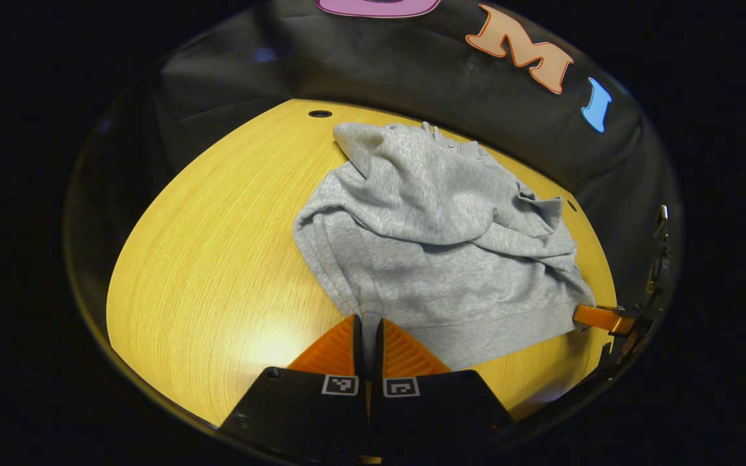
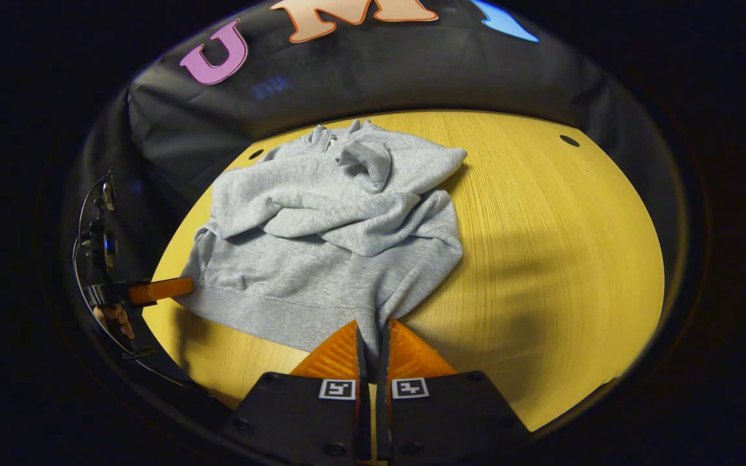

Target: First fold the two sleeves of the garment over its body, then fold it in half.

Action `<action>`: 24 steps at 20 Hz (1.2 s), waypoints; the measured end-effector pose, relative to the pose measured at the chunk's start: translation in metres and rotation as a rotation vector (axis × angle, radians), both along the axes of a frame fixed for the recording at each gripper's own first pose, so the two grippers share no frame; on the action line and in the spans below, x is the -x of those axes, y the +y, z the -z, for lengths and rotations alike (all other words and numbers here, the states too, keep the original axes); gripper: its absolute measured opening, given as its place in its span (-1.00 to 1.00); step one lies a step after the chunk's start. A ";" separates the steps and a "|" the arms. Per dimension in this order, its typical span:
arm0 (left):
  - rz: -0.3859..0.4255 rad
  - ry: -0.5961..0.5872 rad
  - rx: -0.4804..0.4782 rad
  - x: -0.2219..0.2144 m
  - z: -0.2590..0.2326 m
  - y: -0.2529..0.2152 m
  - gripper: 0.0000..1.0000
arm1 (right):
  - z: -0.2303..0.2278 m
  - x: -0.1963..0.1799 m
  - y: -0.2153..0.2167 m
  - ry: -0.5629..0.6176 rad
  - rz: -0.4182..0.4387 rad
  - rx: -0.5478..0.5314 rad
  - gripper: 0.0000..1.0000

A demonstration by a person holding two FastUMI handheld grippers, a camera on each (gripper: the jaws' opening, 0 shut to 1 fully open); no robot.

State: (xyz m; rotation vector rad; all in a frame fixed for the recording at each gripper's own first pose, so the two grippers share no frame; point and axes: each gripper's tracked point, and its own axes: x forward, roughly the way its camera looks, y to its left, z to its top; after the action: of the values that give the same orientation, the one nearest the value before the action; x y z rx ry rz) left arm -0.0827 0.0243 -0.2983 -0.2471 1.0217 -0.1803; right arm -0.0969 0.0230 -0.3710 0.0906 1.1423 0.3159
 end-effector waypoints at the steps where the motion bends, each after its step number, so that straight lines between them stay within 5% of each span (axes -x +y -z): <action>1: -0.006 -0.002 0.009 -0.001 -0.004 0.000 -1.00 | -0.006 0.001 0.002 -0.004 0.006 -0.017 -0.87; 11: -0.011 -0.077 0.062 -0.037 -0.064 -0.004 -1.00 | -0.065 -0.041 0.021 -0.041 0.065 -0.192 -0.88; 24: -0.063 -0.129 0.136 -0.106 -0.099 0.006 -1.00 | -0.097 -0.115 0.027 0.018 0.259 -0.441 -0.89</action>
State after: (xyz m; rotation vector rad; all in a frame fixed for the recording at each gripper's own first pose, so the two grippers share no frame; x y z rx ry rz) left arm 0.0234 0.0303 -0.1996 -0.3861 0.8737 -0.2059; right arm 0.0183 0.0498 -0.2737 0.6256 1.0486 0.3310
